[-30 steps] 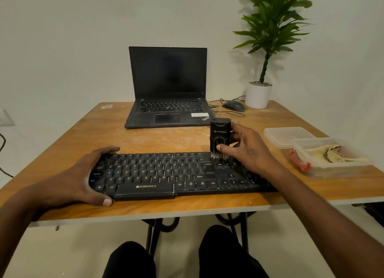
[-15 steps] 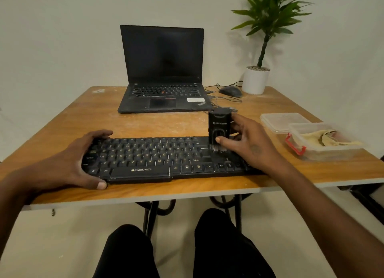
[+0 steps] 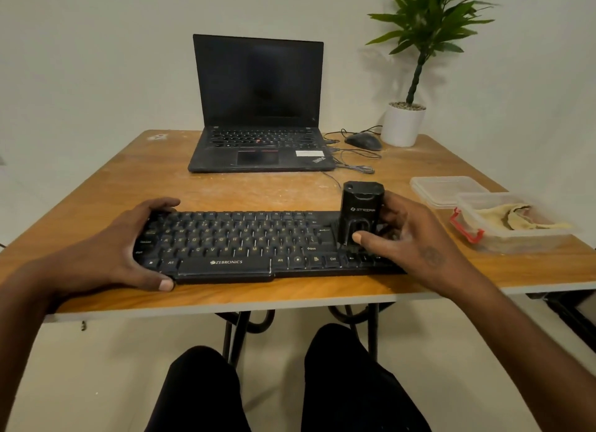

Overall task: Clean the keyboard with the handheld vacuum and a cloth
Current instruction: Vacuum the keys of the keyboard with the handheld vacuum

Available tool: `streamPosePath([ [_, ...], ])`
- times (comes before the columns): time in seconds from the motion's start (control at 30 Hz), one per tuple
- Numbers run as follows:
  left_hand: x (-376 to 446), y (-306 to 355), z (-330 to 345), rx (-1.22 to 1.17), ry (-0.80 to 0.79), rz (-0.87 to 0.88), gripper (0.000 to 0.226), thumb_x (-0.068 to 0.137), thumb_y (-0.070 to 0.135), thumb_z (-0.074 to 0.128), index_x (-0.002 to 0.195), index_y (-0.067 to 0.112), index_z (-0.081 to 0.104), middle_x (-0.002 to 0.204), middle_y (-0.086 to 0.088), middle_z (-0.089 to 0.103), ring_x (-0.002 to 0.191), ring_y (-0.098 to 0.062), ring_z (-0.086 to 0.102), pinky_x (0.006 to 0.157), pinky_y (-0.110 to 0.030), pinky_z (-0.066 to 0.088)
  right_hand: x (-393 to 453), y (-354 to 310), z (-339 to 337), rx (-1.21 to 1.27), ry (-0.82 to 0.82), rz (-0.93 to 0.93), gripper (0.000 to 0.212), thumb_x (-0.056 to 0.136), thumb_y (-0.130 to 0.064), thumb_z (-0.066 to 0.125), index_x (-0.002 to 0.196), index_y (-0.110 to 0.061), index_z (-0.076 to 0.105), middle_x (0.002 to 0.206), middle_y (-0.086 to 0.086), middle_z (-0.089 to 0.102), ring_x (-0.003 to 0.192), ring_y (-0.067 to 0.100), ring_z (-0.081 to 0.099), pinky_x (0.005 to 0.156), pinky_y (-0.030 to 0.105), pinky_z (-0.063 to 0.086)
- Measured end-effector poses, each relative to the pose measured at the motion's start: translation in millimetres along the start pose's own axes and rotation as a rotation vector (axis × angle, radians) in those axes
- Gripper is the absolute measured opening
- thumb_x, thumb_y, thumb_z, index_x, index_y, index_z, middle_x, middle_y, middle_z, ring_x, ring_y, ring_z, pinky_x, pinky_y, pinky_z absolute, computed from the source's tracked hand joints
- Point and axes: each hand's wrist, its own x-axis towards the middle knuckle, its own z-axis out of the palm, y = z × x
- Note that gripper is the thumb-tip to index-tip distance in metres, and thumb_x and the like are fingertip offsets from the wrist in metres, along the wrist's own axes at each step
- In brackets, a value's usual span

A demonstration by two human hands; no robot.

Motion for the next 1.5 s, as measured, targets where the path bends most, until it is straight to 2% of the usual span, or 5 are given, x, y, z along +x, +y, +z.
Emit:
streamPosePath([
  [0.2, 2, -4, -4, 0.014, 0.0, 0.023, 0.133, 0.031, 0.07, 0.1, 0.145, 0.067, 0.031, 0.145, 0.021, 0.043, 0.129, -0.013, 0.051, 0.105, -0.046, 0.05, 19, 13, -12, -0.051, 0.09, 0.036, 0.054, 0.089, -0.022, 0.077, 0.137, -0.033, 0.054, 0.13, -0.017, 0.063, 0.125, 0.01, 0.058, 0.097, 0.036, 0.054],
  [0.37, 1, -11, -4, -0.006, 0.001, 0.058, 0.132, 0.031, 0.067, 0.101, 0.145, 0.064, 0.034, 0.145, 0.016, 0.046, 0.129, -0.016, 0.053, 0.105, -0.049, 0.051, 40, 18, -13, -0.103, 0.148, 0.058, 0.054, 0.091, -0.02, 0.074, 0.141, -0.024, 0.053, 0.121, -0.026, 0.055, 0.107, -0.001, 0.057, 0.074, 0.009, 0.05],
  [0.5, 2, -16, 0, -0.003, 0.03, 0.076, 0.129, 0.032, 0.069, 0.1, 0.144, 0.062, 0.036, 0.143, 0.02, 0.046, 0.129, -0.011, 0.052, 0.105, -0.046, 0.049, 16, 22, -19, -0.053, 0.113, 0.103, 0.055, 0.086, -0.03, 0.078, 0.135, -0.04, 0.054, 0.13, -0.013, 0.065, 0.124, 0.014, 0.06, 0.1, 0.049, 0.053],
  [0.7, 4, -17, 0, 0.007, 0.053, 0.08, 0.133, 0.028, 0.071, 0.1, 0.146, 0.059, 0.038, 0.143, 0.012, 0.049, 0.127, -0.017, 0.054, 0.103, -0.048, 0.048, -32, 7, -31, 0.051, 0.04, 0.06, 0.055, 0.081, -0.023, 0.078, 0.129, -0.041, 0.057, 0.12, -0.024, 0.069, 0.114, 0.0, 0.065, 0.095, 0.022, 0.055],
  [1.5, 2, -43, 7, 0.24, 0.067, 0.056, 0.139, 0.031, 0.079, 0.094, 0.153, 0.042, 0.038, 0.147, 0.009, 0.053, 0.13, -0.023, 0.057, 0.105, -0.053, 0.05, -43, 18, -58, 0.038, 0.085, 0.093, 0.056, 0.086, -0.015, 0.078, 0.135, -0.033, 0.058, 0.122, -0.014, 0.071, 0.111, 0.007, 0.066, 0.086, 0.033, 0.056],
])
